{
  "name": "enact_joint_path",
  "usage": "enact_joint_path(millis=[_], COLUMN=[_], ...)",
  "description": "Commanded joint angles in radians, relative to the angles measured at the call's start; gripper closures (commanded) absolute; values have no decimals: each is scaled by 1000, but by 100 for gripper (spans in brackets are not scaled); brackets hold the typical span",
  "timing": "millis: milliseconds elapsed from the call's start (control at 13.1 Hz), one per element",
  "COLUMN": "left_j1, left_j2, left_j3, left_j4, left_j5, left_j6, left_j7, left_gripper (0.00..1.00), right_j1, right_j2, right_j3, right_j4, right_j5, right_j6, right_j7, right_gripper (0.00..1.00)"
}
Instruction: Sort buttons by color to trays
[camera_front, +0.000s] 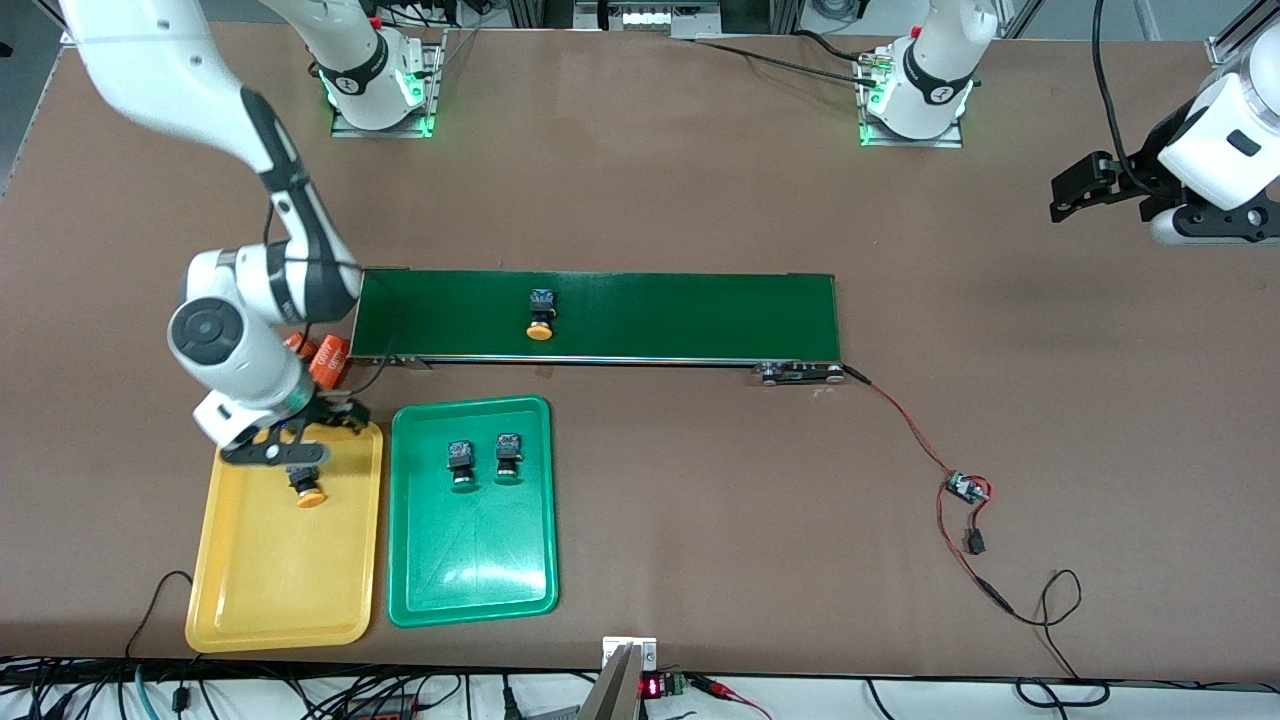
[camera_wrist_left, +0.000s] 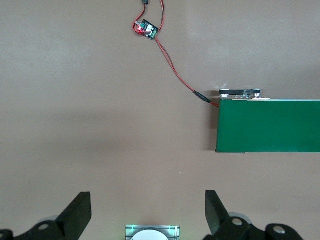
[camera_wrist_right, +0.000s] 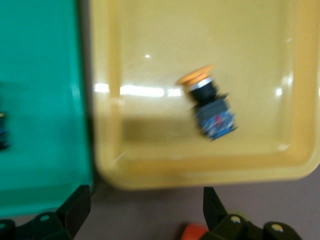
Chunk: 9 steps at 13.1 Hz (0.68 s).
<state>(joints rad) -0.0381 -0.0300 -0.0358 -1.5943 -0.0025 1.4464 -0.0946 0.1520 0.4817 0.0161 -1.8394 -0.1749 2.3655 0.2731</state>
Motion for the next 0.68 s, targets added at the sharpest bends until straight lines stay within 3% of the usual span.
enact_joint_path(millis=[0, 380, 609], left_j1=[0, 0, 0], left_j2=[16, 16, 15], left_j3=[0, 0, -1], left_j4=[36, 36, 34], left_j5=[-5, -5, -7], left_j6=[-26, -26, -27], left_j7=[15, 15, 10], left_gripper=[0, 0, 0], right_j1=[-2, 6, 24], right_j2=[-132, -183, -181], right_j3=[89, 266, 312], right_j4=[-125, -236, -236], right_j5=[35, 54, 54], right_j6=[-55, -32, -32], right_j7=[119, 357, 463], right_gripper=[0, 0, 0])
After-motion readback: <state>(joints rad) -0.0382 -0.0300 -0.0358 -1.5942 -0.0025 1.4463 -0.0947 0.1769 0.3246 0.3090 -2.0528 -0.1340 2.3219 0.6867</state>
